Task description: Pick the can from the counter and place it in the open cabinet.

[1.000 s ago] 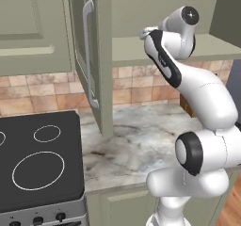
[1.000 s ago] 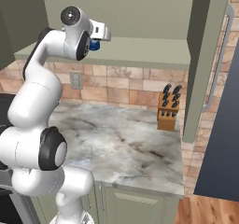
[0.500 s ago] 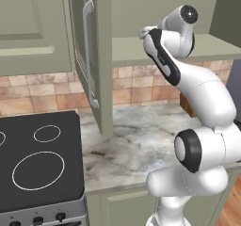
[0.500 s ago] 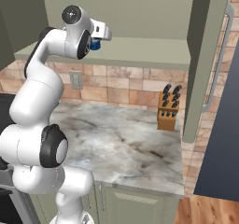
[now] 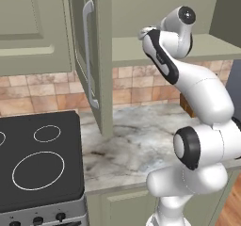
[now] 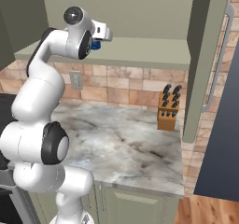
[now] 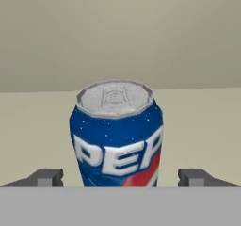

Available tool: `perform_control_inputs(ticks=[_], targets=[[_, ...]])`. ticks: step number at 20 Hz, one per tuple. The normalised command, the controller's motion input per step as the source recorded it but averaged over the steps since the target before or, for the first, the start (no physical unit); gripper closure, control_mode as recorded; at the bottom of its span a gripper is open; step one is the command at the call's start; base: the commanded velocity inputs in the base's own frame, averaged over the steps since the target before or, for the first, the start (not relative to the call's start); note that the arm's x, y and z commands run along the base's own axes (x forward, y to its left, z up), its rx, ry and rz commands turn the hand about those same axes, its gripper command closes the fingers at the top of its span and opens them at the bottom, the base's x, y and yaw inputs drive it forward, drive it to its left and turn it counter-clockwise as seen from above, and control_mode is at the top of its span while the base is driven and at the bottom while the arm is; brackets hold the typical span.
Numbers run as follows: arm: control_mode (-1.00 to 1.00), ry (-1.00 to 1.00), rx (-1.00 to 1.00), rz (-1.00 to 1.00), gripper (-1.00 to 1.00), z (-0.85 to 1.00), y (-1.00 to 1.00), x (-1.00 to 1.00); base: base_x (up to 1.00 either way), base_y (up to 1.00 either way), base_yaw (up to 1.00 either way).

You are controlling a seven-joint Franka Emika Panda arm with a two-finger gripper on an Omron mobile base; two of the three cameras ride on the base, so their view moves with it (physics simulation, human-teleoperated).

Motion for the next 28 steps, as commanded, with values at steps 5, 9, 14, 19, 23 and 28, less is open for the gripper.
perform_control_inputs(ticks=[5,9,14,19,23,28], targets=[[-1.0,0.0,0.0,0.0,-1.0,0.0,0.0,0.02,0.0,0.0,0.0],[-1.0,0.0,0.0,0.0,-1.0,0.0,0.0,-0.12,0.0,0.0,0.0],[-1.0,0.0,0.0,0.0,-1.0,0.0,0.0,-0.37,0.0,0.0,0.0],[-1.0,0.0,0.0,0.0,-1.0,0.0,0.0,-0.49,0.0,0.0,0.0],[-1.0,0.0,0.0,0.0,-1.0,0.0,0.0,-0.54,0.0,0.0,0.0],[-1.0,0.0,0.0,0.0,-1.0,0.07,0.0,-0.63,0.0,0.0,0.0]])
